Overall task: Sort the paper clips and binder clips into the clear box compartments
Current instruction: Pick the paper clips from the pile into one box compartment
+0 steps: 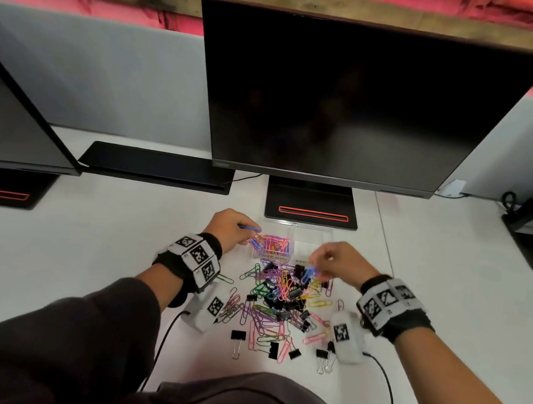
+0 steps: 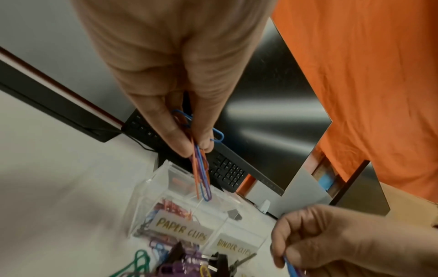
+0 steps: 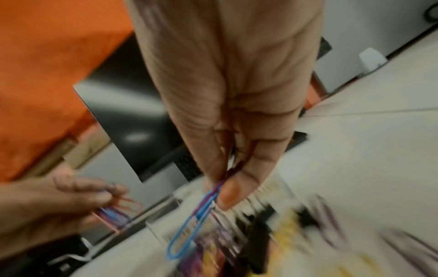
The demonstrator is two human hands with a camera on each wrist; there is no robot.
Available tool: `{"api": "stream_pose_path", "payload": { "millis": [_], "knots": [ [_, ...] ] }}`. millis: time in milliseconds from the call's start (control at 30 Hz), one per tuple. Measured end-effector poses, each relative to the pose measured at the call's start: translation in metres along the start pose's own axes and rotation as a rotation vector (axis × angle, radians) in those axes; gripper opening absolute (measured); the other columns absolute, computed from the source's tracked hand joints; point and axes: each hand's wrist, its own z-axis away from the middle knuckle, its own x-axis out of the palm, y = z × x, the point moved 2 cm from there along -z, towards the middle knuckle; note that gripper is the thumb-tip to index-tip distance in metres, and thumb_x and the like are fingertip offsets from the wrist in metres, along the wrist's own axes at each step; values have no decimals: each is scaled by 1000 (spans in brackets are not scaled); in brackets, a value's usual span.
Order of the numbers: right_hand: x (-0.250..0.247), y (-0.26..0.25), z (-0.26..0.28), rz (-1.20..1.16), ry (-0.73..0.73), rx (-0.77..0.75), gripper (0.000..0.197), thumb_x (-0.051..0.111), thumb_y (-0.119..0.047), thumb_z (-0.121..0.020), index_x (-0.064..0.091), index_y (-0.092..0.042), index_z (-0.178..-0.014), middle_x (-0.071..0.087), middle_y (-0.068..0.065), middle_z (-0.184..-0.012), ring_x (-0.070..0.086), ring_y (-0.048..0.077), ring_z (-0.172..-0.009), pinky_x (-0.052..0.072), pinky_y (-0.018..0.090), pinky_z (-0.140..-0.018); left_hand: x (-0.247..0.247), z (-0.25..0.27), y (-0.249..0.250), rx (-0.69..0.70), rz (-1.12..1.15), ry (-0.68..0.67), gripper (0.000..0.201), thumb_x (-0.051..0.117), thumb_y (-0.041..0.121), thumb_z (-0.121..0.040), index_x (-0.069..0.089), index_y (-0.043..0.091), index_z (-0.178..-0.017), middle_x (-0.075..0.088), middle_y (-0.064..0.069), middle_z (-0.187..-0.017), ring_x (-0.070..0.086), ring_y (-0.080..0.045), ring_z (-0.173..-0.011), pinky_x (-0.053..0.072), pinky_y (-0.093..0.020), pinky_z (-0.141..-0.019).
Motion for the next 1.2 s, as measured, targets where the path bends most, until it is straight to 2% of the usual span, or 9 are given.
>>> {"api": "stream_pose_path", "payload": {
  "millis": [200, 333, 500, 633, 700, 867, 967, 1033, 1200],
  "knots": [
    [13, 48, 6, -155, 42, 102, 22, 50, 11, -86, 62, -4, -97, 56, 0, -76, 60, -3, -46, 51, 10, -50, 13, 2, -16, -43, -10, -39, 24, 59, -2, -86, 68, -3, -109, 67, -24, -110, 58, -16, -81, 51, -7, -61],
    [5, 38, 6, -183, 108, 42, 18, 53, 7, -87, 61, -9, -88, 57, 1, -74, 60, -4, -44, 51, 10, -50, 15, -2, -13, -29, -13, -42, 24, 59, -3, -86, 68, -3, -108, 68, -23, -109, 59, -18, -84, 51, -7, -61],
    [-6, -6, -22, -58, 298, -132, 12, 54, 2, -87, 63, -6, -86, 58, -2, -71, 60, 6, -55, 52, 9, -55, 13, -13, 0, 6, 21, 14, 23, 58, -3, -87, 70, -3, -106, 69, -21, -111, 62, -22, -96, 54, -32, -91],
    [6, -31, -59, 65, 395, -137, 15, 51, 3, -86, 66, 4, -89, 61, 6, -73, 57, 21, -68, 55, 35, -75, 19, -29, 11, 29, -25, 49, 23, 58, -1, -86, 71, 0, -105, 69, -17, -113, 63, -28, -107, 49, -31, -98],
    [15, -35, -70, 104, 370, -109, 17, 50, 3, -87, 66, 4, -94, 65, 16, -86, 57, 21, -74, 53, 36, -79, 25, -34, 12, 35, -81, 7, 25, 60, 2, -86, 70, 2, -108, 68, -15, -116, 62, -25, -109, 46, -25, -96],
    [16, -24, -63, 98, 332, -70, 21, 48, -7, -91, 63, -4, -106, 67, 13, -98, 63, 27, -91, 53, 41, -88, 22, -34, 2, -11, -144, -121, 33, 66, 16, -84, 66, 10, -116, 65, -7, -118, 61, -21, -106, 47, -30, -96],
    [5, -4, -39, 227, 330, -83, 18, 50, -9, -90, 65, -8, -99, 69, 9, -95, 64, 25, -85, 51, 35, -81, 9, -21, -15, -10, -137, -71, 18, 64, 16, -85, 71, 11, -101, 67, -2, -99, 58, -14, -86, 48, -28, -83],
    [7, 11, -18, 358, 236, -104, 19, 49, -11, -91, 66, -8, -100, 70, 9, -100, 64, 23, -87, 49, 31, -81, 8, -8, -29, 6, -236, -105, 16, 63, 19, -85, 71, 12, -97, 69, -3, -99, 56, -11, -83, 49, -28, -84],
    [43, 39, 14, 726, 34, -226, 39, 46, -14, -94, 48, -16, -133, 49, 3, -141, 46, 19, -126, 33, 27, -109, 41, 24, -50, 90, -679, -356, 51, 55, 32, -91, 41, 26, -139, 38, 3, -146, 42, -19, -129, 41, -37, -106]
  ]
}}
